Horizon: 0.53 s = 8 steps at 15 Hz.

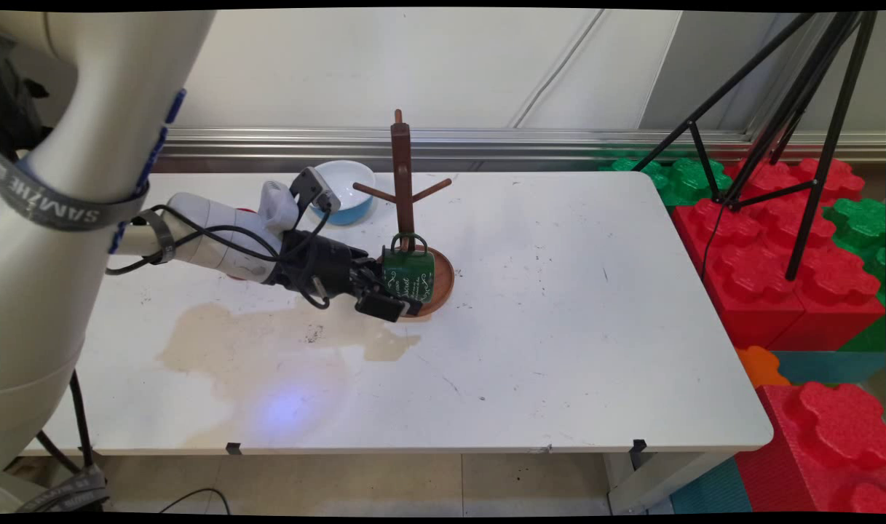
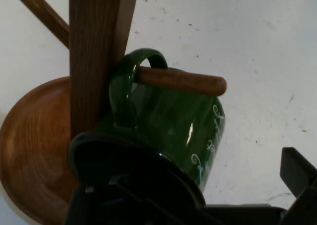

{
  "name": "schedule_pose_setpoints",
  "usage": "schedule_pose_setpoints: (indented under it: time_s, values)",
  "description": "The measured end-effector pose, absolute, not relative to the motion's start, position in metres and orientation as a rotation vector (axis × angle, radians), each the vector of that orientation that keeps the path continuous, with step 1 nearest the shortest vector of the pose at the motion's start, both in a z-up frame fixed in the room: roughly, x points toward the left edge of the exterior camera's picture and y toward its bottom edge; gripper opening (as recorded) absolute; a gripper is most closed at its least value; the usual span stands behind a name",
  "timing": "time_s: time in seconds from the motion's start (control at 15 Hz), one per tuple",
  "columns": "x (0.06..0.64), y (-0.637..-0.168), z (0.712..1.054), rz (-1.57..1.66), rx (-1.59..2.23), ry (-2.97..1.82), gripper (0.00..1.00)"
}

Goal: Pick up the green mug from the rack

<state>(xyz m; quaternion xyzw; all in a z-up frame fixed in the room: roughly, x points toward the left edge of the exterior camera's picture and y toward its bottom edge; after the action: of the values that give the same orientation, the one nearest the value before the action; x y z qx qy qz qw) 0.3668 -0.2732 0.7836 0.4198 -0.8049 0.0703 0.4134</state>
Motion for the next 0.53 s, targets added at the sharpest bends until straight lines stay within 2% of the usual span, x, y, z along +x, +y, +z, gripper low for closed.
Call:
schedule_pose_setpoints:
  time_s: [0.27,0.33,0.53]
  values:
    - [0.3637,-0.2754,0.7811,0.174,1.048,-2.023,1.00]
    - [0.3631,-0.2757,0.7806,0.173,1.047,-2.022,0.00]
    - [0.3624,-0.2755,0.7798,0.176,1.036,-2.025,0.00]
